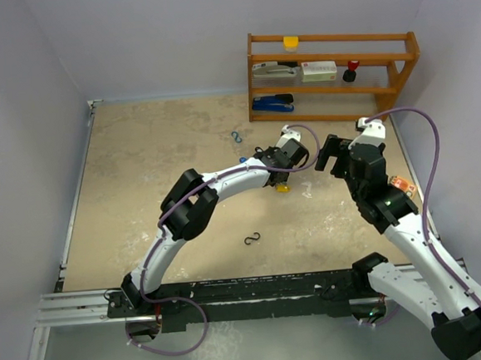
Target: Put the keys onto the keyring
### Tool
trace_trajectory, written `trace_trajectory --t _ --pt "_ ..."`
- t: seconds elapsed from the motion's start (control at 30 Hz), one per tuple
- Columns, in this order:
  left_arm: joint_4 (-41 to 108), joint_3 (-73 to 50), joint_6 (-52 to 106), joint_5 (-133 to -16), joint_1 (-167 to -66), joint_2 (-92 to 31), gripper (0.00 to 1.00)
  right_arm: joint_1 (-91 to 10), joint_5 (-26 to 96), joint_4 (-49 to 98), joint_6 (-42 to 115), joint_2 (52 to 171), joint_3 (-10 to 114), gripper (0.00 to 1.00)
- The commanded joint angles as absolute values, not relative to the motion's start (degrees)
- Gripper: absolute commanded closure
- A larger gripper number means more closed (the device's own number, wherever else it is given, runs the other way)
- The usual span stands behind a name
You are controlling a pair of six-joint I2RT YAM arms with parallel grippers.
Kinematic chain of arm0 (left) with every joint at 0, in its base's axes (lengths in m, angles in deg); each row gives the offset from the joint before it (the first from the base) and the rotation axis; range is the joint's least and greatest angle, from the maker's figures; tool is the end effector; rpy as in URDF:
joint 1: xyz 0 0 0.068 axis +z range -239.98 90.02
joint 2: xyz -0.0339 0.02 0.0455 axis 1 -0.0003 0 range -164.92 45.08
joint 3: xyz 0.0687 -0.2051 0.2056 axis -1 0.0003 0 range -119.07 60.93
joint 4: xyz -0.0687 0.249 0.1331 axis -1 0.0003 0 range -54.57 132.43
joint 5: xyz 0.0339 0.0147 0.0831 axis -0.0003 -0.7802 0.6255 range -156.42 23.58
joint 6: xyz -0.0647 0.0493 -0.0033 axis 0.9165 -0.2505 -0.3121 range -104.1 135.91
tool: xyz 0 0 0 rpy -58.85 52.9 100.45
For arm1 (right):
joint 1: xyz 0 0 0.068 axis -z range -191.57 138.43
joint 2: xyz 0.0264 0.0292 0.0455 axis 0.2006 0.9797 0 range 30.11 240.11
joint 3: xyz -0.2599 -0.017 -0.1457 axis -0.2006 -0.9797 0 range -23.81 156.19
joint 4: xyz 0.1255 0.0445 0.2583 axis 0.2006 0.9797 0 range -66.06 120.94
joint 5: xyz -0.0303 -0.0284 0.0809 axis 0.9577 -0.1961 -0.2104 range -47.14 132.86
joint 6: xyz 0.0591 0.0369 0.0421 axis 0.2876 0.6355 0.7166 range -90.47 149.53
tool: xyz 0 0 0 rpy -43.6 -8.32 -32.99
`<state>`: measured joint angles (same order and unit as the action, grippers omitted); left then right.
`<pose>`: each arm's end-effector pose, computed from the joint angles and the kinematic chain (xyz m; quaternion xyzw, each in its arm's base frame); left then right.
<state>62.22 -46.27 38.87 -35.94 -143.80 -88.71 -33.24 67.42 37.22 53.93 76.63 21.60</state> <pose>0.3683 -0.4429 0.1451 0.1641 0.9050 0.0074 0.3925 0.2256 0.0580 0.3444 0.1487 0.7687 0.0797 0.6169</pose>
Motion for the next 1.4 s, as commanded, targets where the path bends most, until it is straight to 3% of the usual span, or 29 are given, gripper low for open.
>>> trace_trajectory --t 0.0,1.37 --pt "61.97 -46.19 39.17 -35.09 -144.33 -84.52 1.0 -32.93 67.99 35.97 53.26 75.36 21.5 0.0" --pt "61.79 -47.02 39.72 -36.06 -144.53 -86.5 1.0 -32.71 68.05 36.24 53.16 74.89 21.42 0.0"
